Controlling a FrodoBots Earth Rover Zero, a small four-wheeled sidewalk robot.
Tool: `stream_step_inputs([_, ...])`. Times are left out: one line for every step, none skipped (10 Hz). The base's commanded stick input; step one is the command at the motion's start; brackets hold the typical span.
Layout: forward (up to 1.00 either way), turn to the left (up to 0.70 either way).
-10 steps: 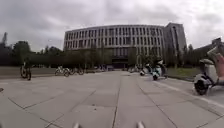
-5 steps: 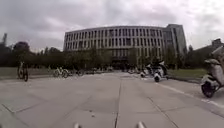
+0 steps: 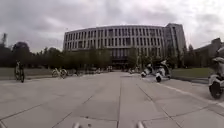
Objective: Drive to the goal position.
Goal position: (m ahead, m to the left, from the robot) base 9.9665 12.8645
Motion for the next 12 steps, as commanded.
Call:
stream_step_inputs([0.45,0.0])
stream_step_inputs([0.45,0.0])
stream_step_inputs([0.45,0.0])
stream_step_inputs([0.45,0.0])
stream_step_inputs([0.45,0.0])
stream_step_inputs([0.45,0.0])
stream_step_inputs([0.45,0.0])
stream_step_inputs([0.45,0.0])
stream_step_inputs([0.45,0.0])
stream_step_inputs([0.45,0.0])
stream_step_inputs([0.45,0.0])
stream_step_inputs([0.45,0.0])
